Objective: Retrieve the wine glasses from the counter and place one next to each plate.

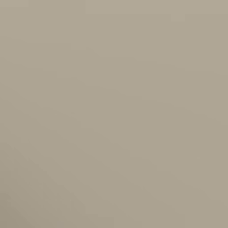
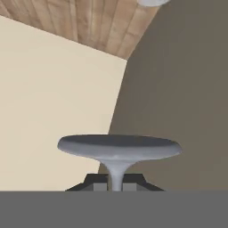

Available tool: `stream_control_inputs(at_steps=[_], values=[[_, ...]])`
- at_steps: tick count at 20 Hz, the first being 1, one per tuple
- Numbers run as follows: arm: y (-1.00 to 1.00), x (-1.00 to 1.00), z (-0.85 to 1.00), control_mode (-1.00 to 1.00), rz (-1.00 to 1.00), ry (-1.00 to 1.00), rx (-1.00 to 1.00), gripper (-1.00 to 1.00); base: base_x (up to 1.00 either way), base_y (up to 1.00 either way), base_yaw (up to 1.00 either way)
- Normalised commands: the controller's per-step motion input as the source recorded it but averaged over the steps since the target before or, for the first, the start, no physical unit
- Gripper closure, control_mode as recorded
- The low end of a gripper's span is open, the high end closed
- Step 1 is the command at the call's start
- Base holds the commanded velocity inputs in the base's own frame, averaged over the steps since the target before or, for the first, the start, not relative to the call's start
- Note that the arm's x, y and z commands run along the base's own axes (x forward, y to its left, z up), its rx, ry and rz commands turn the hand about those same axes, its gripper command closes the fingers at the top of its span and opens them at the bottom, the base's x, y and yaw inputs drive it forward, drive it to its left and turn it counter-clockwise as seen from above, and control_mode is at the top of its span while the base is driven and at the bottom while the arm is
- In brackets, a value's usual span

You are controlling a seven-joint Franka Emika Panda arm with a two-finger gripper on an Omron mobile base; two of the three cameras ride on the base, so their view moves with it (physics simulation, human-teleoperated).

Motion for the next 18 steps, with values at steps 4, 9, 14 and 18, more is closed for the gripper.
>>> stream_control_inputs(at_steps=[4,9,14,18], values=[[0.00,0.00,0.00,1.00,0.00,0.00,0.00,1.00,1.00,0.92,-0.54],[0.00,0.00,0.00,1.00,0.00,0.00,0.00,1.00,1.00,0.92,-0.54],[0.00,0.00,0.00,1.00,0.00,0.00,0.00,1.00,1.00,0.93,-0.55],[0.00,0.00,0.00,1.00,0.00,0.00,0.00,1.00,1.00,0.93,-0.56]])
